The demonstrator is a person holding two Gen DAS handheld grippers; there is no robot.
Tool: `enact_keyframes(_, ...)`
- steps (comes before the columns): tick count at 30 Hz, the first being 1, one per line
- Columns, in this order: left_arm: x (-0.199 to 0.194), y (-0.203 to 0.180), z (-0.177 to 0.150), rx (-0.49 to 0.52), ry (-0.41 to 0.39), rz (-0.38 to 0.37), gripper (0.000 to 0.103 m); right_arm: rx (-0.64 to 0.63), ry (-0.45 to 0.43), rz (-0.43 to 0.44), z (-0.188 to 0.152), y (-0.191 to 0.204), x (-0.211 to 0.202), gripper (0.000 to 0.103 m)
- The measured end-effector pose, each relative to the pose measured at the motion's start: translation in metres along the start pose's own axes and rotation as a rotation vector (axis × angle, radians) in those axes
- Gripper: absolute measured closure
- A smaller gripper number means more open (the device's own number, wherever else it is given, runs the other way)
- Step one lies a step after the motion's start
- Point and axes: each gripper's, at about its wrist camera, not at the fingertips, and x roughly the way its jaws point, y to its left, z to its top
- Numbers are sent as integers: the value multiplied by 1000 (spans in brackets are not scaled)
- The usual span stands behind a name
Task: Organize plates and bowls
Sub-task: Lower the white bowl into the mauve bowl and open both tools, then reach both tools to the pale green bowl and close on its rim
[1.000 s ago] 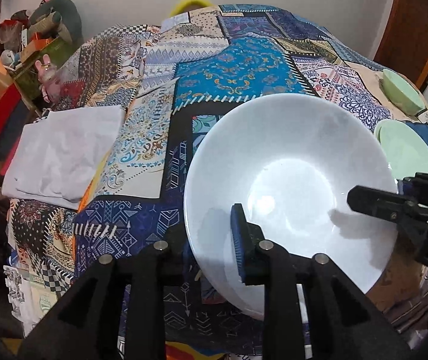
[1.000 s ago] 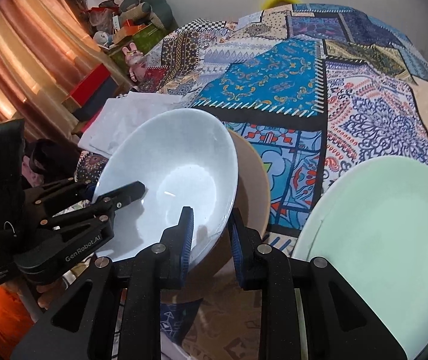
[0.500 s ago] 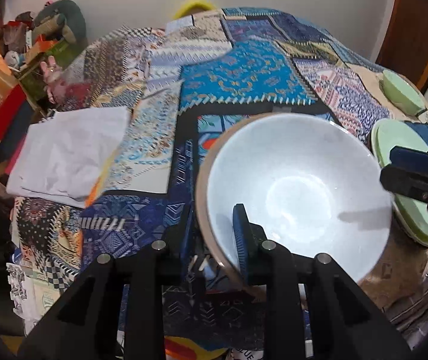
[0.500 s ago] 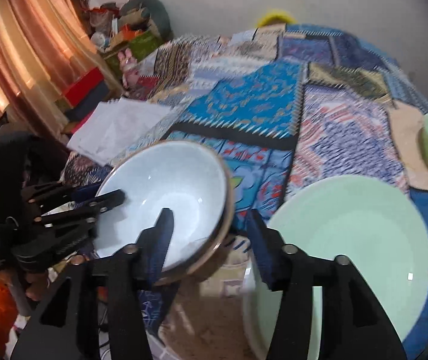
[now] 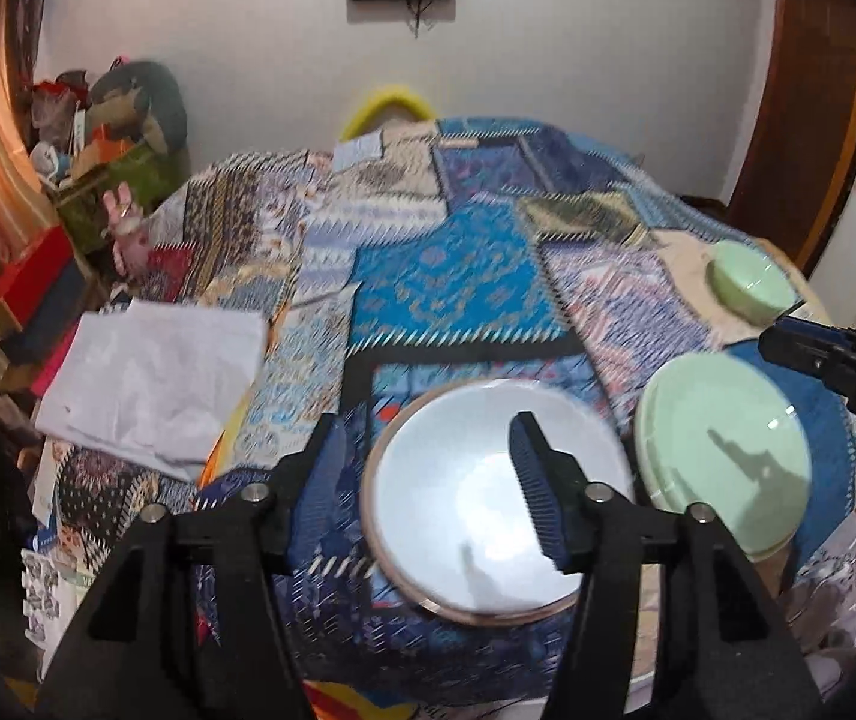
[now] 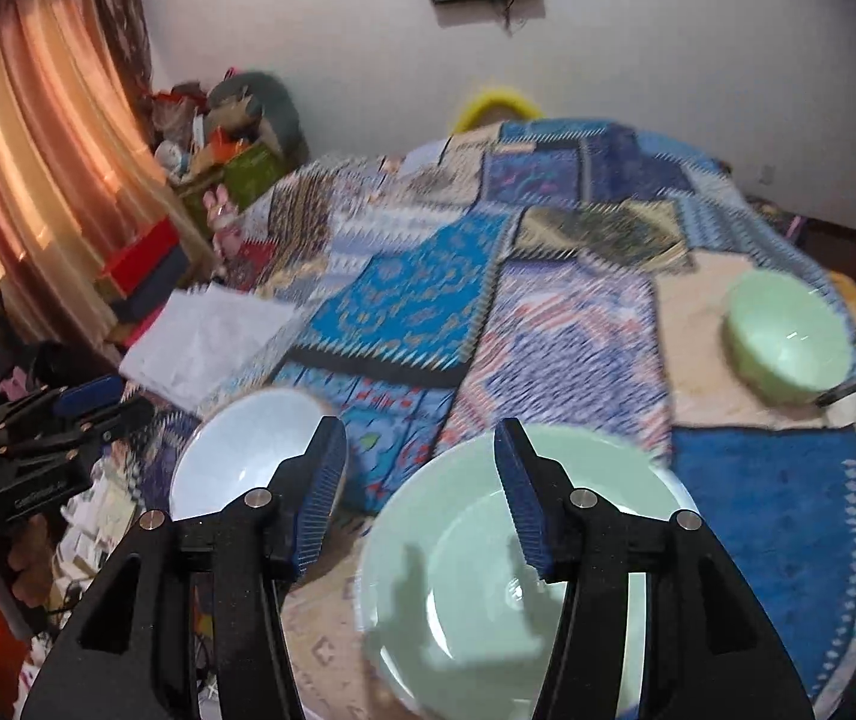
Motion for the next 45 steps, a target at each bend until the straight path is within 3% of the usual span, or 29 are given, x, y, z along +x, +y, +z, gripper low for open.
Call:
enact_keyframes(7, -14, -41, 33, 4, -72, -66, 27, -5, -89, -104, 16, -40, -46, 44)
enact_keyframes(10, -15, -62, 46, 20, -99, -83, 24, 8, -107, -141, 20, -58, -57, 41)
enact_keyframes(12, -12, -78, 55, 33, -103, -96, 24, 19, -121, -172, 23, -74, -66, 34)
enact_keyframes(19, 5, -129, 83, 67, -76, -158, 24, 65, -134, -255, 30, -126, -79, 32)
enact_keyframes(28, 59, -191, 114, 127, -14, -206, 24, 164, -66, -340, 34, -202, -46, 32)
enact_keyframes(39, 147, -233, 127, 155, 132, -224, 24, 253, 36, -346, 31, -264, 8, 32)
enact_keyframes(40, 155, -236, 127, 159, 142, -220, 24, 261, 44, -347, 30, -269, 13, 33)
enact_keyframes(42, 165, -240, 127, 168, 154, -211, 24, 279, 67, -335, 28, -276, 21, 48)
enact_keyframes(45, 180, -245, 126, 184, 172, -203, 24, 289, 90, -326, 27, -285, 33, 62)
